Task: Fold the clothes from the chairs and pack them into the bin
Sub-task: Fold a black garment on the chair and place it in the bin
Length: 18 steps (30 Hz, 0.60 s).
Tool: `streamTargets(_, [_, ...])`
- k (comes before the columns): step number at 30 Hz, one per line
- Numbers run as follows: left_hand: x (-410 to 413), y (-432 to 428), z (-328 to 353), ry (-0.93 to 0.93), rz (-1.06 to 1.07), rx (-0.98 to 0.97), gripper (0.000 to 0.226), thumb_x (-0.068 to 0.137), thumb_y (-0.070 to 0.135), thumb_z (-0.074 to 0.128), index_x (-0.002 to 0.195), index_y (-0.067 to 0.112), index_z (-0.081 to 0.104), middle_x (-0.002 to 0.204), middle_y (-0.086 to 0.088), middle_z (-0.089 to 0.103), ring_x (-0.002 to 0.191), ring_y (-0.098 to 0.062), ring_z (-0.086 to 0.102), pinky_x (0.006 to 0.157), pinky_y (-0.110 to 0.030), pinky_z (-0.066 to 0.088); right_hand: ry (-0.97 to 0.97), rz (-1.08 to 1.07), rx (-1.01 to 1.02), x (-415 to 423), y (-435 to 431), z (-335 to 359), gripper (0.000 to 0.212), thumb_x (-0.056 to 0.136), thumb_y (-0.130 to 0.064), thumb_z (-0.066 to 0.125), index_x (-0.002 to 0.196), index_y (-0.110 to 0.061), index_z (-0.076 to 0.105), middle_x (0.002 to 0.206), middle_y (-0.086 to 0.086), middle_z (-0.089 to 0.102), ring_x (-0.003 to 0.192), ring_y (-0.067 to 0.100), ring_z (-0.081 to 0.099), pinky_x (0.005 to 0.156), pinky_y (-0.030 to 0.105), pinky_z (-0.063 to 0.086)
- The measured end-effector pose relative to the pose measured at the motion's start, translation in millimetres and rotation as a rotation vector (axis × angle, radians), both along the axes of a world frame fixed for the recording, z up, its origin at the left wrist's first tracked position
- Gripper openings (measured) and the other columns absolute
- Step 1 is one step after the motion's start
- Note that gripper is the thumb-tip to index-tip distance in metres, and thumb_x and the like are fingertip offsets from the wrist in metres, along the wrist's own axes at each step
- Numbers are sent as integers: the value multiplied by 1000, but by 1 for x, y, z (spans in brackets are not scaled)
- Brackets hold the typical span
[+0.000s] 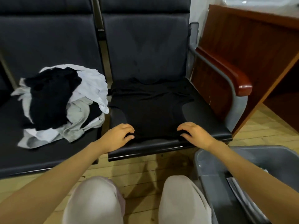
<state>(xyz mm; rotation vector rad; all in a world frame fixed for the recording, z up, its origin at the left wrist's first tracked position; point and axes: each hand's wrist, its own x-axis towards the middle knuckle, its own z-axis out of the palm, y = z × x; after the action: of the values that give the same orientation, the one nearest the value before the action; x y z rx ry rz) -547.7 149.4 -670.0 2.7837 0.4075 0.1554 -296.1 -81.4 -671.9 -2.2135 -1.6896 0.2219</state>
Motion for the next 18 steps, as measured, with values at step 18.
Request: streamTargets(18, [-55, -84, 227, -857, 318, -848, 9, 98, 20, 53, 94, 14, 58, 79, 4, 62, 70, -7, 56, 59, -18, 42, 218, -170, 576, -100, -28, 257, 21, 100, -20, 48, 114, -13, 62, 108, -3, 63, 101, 12, 57, 90, 30, 45])
